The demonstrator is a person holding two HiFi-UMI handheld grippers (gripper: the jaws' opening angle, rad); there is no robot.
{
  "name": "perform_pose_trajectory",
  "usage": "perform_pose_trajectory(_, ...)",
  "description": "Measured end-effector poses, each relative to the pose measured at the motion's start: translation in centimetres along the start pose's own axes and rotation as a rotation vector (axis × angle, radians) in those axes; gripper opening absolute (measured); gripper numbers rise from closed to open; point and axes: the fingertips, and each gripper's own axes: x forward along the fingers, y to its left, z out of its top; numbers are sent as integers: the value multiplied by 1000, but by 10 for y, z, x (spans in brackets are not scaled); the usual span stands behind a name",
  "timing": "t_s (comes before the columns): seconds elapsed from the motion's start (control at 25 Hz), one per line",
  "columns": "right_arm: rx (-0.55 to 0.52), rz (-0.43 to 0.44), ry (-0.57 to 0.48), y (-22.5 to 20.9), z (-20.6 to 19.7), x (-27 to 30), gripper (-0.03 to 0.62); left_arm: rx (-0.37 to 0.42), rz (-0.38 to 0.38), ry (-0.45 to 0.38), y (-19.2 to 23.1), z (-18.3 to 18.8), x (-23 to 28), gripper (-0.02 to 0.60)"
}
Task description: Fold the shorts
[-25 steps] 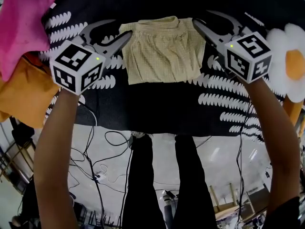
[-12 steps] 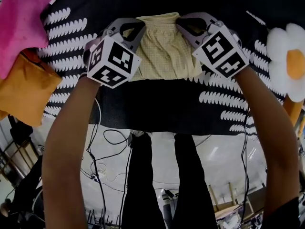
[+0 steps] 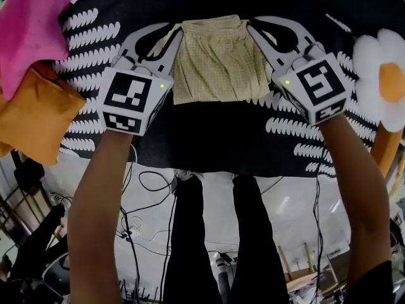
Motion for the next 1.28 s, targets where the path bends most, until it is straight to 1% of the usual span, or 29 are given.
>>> perform_pose_trajectory(0.04, 43, -24, -30, 2, 11, -16, 0, -25, 6, -30, -4, 10, -12, -4)
perform_pose_trajectory(0.08, 81, -47, -66, 2, 24, -32, 0, -31, 4, -51, -9, 20, -25, -5)
perform_pose_trajectory(0.12, 110, -68, -103, 4, 37, -47, -2, -20, -5, -65, -16, 29, -38, -5)
perform_pose_trajectory(0.2, 147, -102, -164, 9, 58, -76, -2, 6, -25, -95, -33, 47, -66, -3)
perform_pose_trajectory(0.24, 166, -115, -183, 13, 67, -90, -2, 5, -25, -112, -41, 56, -81, -3)
perform_pose_trajectory(0.36, 220, -154, -225, 28, 88, -131, -2, -36, 11, -155, -54, 81, -126, -3)
perform_pose_trajectory(0.48, 246, -187, -261, 50, 115, -175, -2, -89, 44, -198, -66, 108, -168, -2)
perform_pose_trajectory(0.6, 252, -182, -275, 77, 139, -219, -2, -110, 62, -200, -88, 130, -203, -2)
perform_pose_trajectory(0.72, 264, -177, -297, 97, 161, -248, -2, -58, 63, -171, -106, 147, -228, -2)
perform_pose_trajectory(0.76, 270, -180, -298, 101, 169, -258, -2, -57, 60, -169, -112, 154, -236, -2)
perform_pose_trajectory(0.8, 274, -186, -292, 104, 177, -270, -2, -73, 59, -176, -119, 163, -245, -2)
perform_pose_trajectory(0.92, 300, -231, -274, 107, 201, -304, -2, -181, 89, -234, -130, 199, -276, -2)
perform_pose_trajectory(1.0, 331, -270, -291, 107, 220, -320, -2, -222, 120, -237, -129, 217, -298, -2)
perform_pose_trajectory(1.04, 342, -288, -308, 107, 232, -328, -2, -225, 132, -233, -128, 226, -308, 0)
perform_pose_trajectory(1.12, 342, -315, -322, 109, 253, -344, -2, -195, 155, -221, -127, 243, -326, 0)
perform_pose_trajectory(1.28, 286, -330, -287, 109, 289, -377, -2, -162, 188, -195, -132, 275, -357, 0)
